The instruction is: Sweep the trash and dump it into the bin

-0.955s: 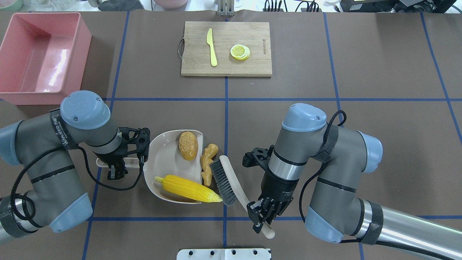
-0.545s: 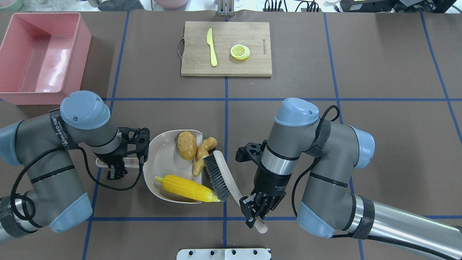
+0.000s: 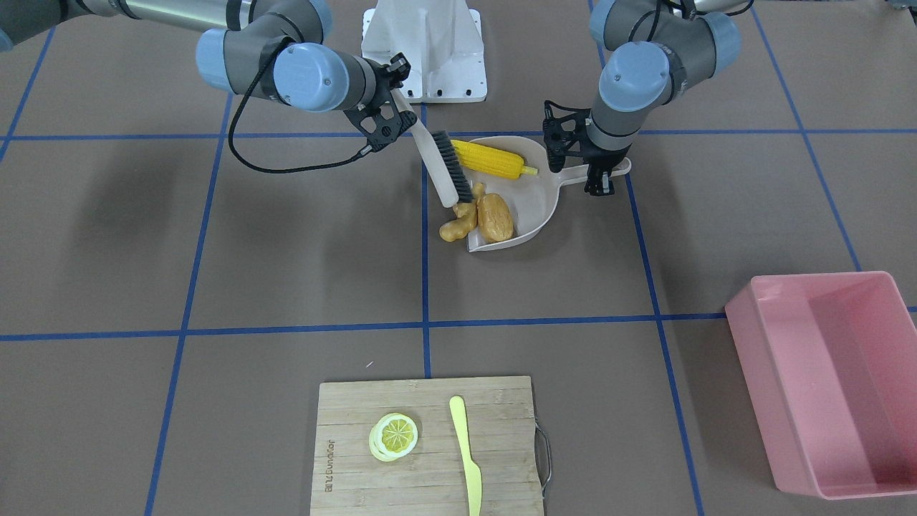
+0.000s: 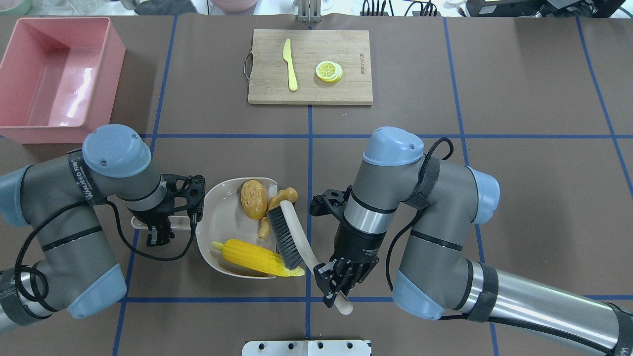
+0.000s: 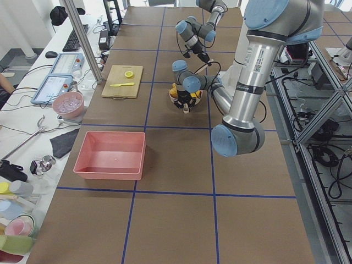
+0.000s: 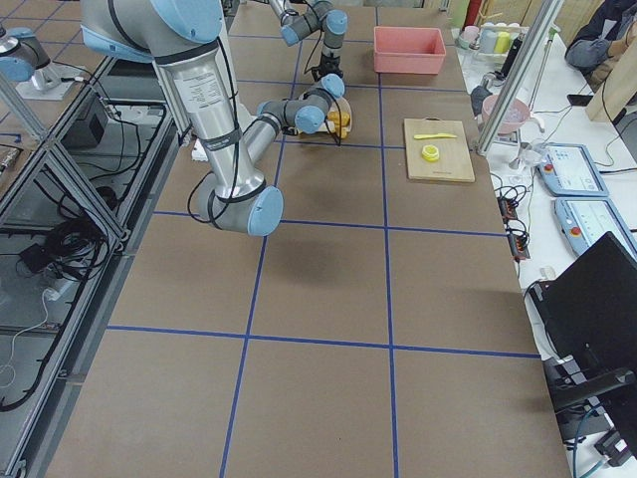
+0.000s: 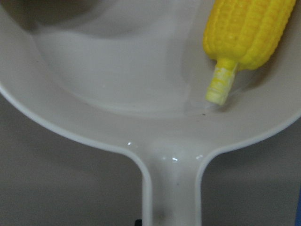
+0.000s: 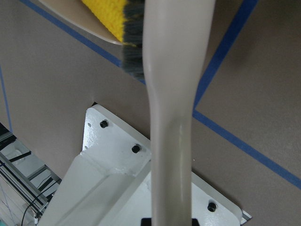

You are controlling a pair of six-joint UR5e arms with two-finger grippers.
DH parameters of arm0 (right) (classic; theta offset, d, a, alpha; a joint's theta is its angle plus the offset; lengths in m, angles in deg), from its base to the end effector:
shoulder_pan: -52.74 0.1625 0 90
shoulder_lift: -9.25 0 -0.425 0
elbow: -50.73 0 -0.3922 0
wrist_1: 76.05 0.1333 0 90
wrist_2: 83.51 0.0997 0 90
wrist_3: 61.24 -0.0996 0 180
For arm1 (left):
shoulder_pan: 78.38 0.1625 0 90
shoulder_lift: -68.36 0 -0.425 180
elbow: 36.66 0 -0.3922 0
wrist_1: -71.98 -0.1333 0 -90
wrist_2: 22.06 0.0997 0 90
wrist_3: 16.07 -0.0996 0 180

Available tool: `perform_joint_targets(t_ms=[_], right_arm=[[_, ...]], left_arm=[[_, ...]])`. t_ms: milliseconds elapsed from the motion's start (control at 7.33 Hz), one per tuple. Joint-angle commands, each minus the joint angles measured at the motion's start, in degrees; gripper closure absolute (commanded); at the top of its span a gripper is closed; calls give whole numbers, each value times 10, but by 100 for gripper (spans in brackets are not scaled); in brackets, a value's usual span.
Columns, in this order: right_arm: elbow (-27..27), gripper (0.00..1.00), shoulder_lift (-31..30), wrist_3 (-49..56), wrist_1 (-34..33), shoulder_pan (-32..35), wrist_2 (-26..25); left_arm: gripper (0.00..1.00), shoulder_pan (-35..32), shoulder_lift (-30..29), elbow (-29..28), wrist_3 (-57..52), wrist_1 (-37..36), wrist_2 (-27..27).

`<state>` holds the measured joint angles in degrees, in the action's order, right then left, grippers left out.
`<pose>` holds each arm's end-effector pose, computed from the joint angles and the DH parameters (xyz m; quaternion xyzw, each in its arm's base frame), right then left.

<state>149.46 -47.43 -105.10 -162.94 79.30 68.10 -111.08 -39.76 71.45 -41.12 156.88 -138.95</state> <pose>-0.5418 -0.3219 0.2176 -0.1854 -0.5459 -0.3286 0.7481 0.4402 -0.3875 0.3591 0.1885 0.2877 0.6638 0.6642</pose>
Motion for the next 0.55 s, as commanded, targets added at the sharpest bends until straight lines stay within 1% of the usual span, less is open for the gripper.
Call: perform_joint_targets(t_ms=[0, 409], right_arm=[[-34, 100, 38, -8, 0, -1, 0], [-34, 100, 45, -11, -6, -1, 2]], left_arm=[[100, 0, -1, 0, 1, 0, 0], [100, -2, 0, 1, 0, 2, -1]])
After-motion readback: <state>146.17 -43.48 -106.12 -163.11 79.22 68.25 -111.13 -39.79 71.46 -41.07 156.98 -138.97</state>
